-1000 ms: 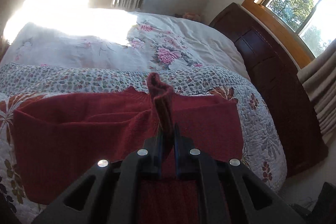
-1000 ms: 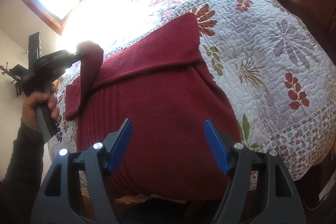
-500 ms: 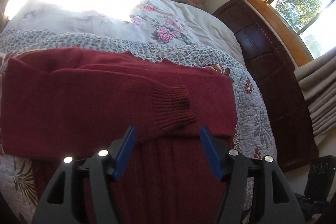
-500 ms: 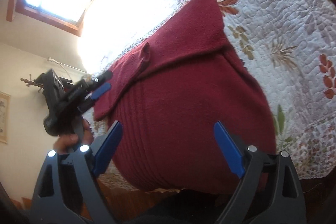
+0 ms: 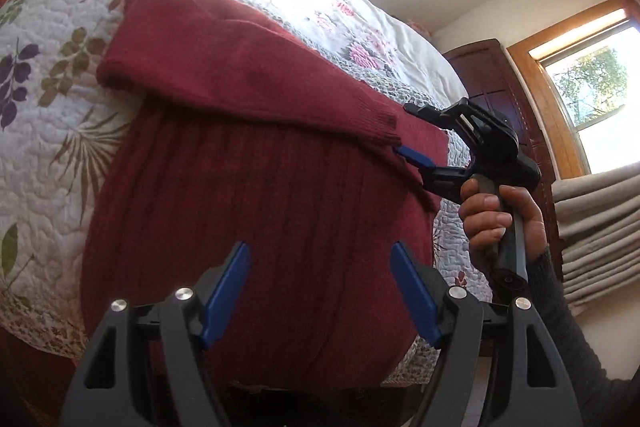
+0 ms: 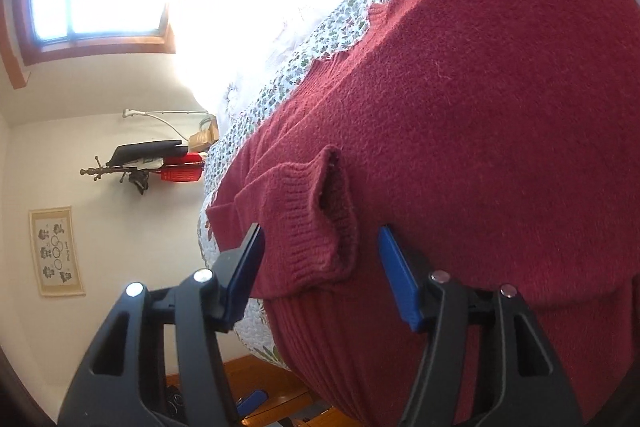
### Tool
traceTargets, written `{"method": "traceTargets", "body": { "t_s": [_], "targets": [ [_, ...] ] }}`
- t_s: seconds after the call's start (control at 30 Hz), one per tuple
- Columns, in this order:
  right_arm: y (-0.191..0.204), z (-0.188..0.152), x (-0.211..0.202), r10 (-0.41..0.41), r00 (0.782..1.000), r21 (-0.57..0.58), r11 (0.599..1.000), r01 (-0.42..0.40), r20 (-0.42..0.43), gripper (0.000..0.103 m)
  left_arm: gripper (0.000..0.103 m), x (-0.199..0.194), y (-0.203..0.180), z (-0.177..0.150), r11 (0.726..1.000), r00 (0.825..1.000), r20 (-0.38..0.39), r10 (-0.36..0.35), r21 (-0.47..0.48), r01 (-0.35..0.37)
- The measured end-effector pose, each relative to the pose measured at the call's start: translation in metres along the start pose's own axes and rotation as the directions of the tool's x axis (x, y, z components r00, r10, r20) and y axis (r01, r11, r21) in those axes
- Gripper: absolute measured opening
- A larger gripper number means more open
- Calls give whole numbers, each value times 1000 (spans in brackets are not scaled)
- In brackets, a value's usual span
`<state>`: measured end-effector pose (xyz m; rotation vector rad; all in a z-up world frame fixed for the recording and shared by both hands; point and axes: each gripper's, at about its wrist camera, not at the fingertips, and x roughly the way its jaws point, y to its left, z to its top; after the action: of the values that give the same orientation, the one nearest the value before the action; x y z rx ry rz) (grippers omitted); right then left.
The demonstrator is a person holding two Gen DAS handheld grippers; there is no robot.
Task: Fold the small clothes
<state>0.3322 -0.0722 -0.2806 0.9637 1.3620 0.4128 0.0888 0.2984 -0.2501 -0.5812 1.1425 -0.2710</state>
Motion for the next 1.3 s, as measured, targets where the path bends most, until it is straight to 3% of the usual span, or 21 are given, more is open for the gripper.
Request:
{"method": "traceTargets", "body": {
  "t_s": [0.13,0.2,0.27,0.33,0.43,0.6,0.67,0.77,0.9,1.0,1.3],
  "targets": [
    [11,12,16,26,999,7,1000,-26,-36,60,73,-2,22,-3,998,999,-15,28,-56,-29],
    [18,14,26,32,998,-5,999,-32,-57,53,73,-3,27,-3,997,999,-14,40,-68,-41],
    [28,17,33,24,997,-20,999,-25,-69,24,73,-5,26,-1,996,999,-10,48,-69,-49],
    [39,22,31,10,998,-42,999,-12,-57,7,73,-5,21,1,997,999,-3,53,-64,-53],
    [72,27,3,15,1000,-137,990,-15,-3,6,73,-4,10,3,997,999,2,49,-52,-49],
    [115,24,-79,10,981,-332,941,57,195,6,73,12,-8,4,998,999,-12,37,-46,-37],
    [100,27,-106,13,971,-314,947,64,238,6,73,19,-10,2,998,999,-22,29,-51,-30],
    [47,34,-131,-18,964,-229,970,82,267,6,73,26,-12,1,998,999,-28,27,-64,-29],
    [-22,33,-140,-59,960,-115,989,93,273,6,73,26,-9,5,996,999,-9,46,-72,-47],
    [-61,34,-137,-45,968,-48,997,59,249,6,73,19,-1,12,995,998,17,55,-87,-53],
    [-100,42,-106,-57,981,-4,998,59,187,6,73,20,1,70,997,994,71,78,-36,-75]
  ]
}}
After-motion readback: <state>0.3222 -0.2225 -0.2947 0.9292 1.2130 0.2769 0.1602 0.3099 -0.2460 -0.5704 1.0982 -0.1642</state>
